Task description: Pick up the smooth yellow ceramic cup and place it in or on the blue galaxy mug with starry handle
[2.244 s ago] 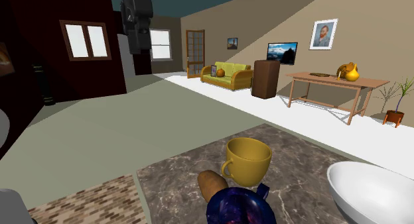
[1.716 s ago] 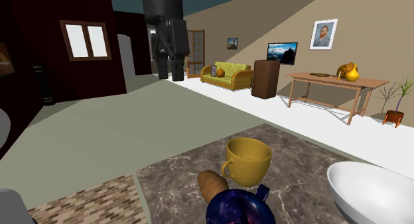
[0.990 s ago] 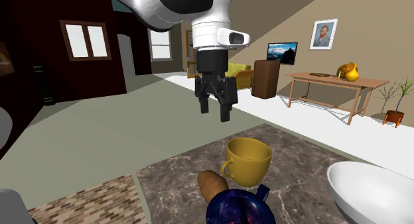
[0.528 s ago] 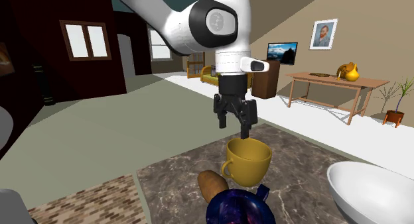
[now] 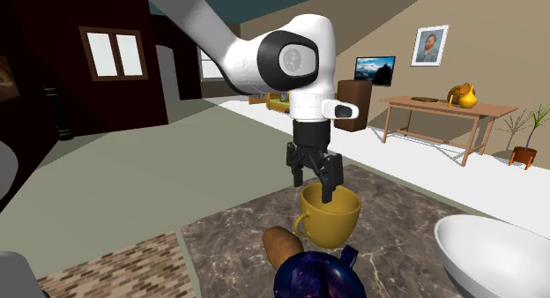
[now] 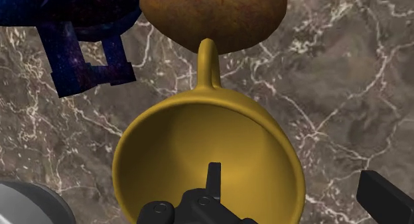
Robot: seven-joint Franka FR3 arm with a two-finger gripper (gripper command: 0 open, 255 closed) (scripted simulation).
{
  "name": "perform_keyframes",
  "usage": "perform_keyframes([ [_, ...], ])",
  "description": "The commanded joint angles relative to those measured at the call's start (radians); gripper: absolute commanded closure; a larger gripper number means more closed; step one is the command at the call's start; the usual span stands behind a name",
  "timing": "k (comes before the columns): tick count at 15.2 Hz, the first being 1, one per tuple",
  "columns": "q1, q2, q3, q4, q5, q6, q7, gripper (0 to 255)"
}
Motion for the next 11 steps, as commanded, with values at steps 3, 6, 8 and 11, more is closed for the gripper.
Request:
perform_keyframes([
  [3,-0.001,0.007,-0.001,-0.002,-0.001,0.010,0.000,0],
  [6,-0.001,0.007,-0.001,-0.002,-0.001,0.010,0.000,0],
  [8,-0.001,0.007,-0.001,-0.002,-0.001,0.009,0.000,255],
  [11,-0.001,0.007,-0.001,-0.002,-0.001,0.009,0.000,255],
])
